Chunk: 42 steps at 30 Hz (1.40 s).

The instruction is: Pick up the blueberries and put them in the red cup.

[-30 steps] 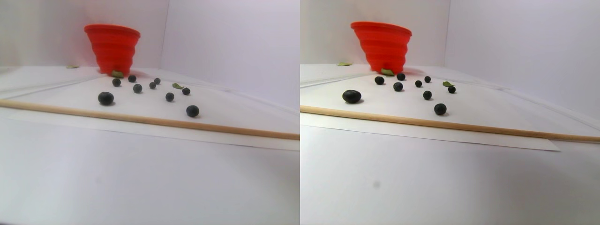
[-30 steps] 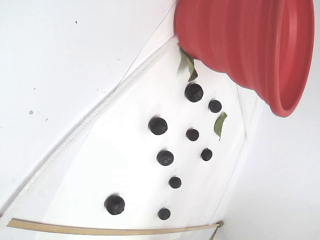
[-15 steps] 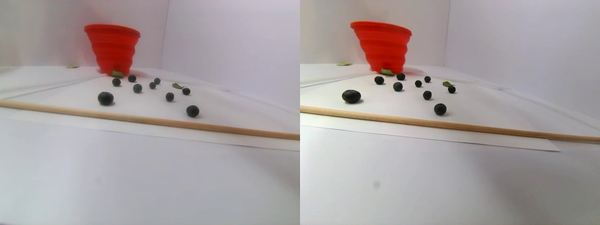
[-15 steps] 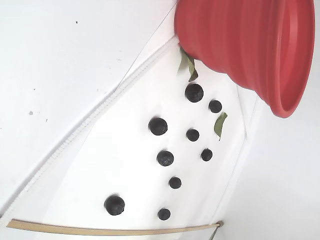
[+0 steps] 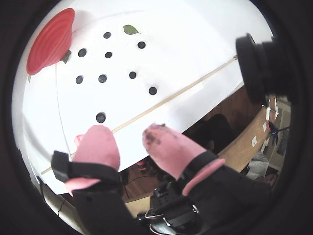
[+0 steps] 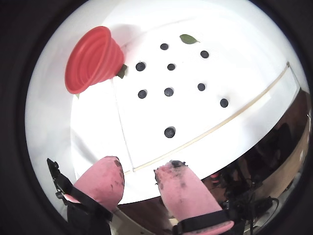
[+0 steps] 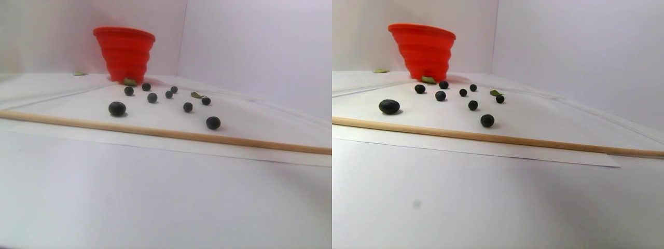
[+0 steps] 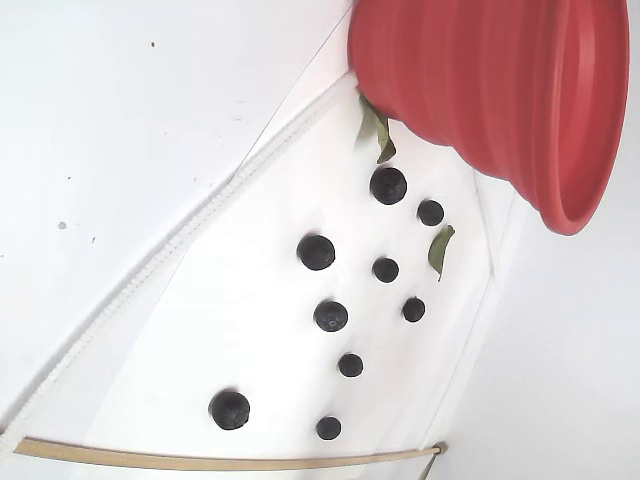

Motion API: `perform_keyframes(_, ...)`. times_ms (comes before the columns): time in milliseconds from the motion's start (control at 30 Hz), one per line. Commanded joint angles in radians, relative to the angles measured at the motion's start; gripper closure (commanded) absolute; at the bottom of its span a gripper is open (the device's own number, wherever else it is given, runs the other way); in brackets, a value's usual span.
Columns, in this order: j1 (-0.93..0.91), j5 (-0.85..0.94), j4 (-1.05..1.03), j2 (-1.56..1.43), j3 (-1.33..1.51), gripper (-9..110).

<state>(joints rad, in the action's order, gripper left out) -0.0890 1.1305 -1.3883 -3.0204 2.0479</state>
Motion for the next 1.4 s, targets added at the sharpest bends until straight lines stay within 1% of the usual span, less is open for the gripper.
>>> perform_keyframes(0, 0.017, 0.069, 0.055, 0.021, -0.009, 88)
perform_keyframes(200, 0.081, 0.158, 0.066, 0.072, -0.026, 88)
perform_keyframes(433, 0.097, 0.219, 0.201, 0.190, 0.058, 88)
perform_keyframes(533, 0.100, 0.225, 0.219, 0.239, 0.058, 88)
perform_keyframes(867, 0.100, 0.296, 0.244, 0.250, 0.069, 88)
perform_keyframes(1033, 0.121, 0.321, 0.337, 0.299, 0.106, 88)
perform_keyframes(1200, 0.126, 0.344, 0.368, 0.235, 0.189, 88)
perform_keyframes(1367, 0.123, 0.383, 0.448, 0.250, 0.258, 87)
